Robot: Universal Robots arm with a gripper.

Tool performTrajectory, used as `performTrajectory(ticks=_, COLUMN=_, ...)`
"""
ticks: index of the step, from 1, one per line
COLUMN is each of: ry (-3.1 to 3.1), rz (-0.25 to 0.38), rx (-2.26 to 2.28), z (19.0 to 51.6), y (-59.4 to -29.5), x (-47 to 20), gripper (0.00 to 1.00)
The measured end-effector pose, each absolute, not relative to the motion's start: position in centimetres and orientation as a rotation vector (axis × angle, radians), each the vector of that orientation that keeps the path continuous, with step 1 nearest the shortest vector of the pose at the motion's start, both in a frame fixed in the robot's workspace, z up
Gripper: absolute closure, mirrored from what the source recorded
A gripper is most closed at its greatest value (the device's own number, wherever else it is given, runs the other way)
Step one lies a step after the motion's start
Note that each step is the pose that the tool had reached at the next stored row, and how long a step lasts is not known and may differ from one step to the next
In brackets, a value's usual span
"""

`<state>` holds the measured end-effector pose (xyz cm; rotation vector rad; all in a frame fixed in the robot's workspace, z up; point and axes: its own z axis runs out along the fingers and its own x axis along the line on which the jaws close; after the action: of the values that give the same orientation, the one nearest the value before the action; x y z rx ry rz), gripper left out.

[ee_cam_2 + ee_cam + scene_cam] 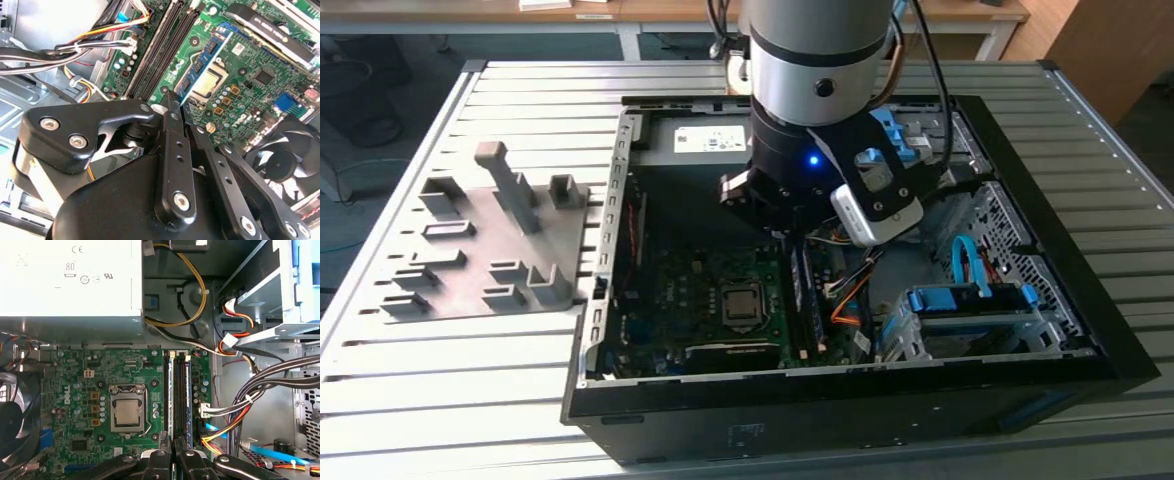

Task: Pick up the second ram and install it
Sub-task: 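Insert the second ram into the second slot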

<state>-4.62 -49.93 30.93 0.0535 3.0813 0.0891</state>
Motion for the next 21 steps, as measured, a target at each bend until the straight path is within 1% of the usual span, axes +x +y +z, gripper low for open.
performTrajectory(ticks=21, ry=3.1, rz=0.089, rx=0.055, z=30.3, y=-49.94, x=-4.58, gripper=0.86)
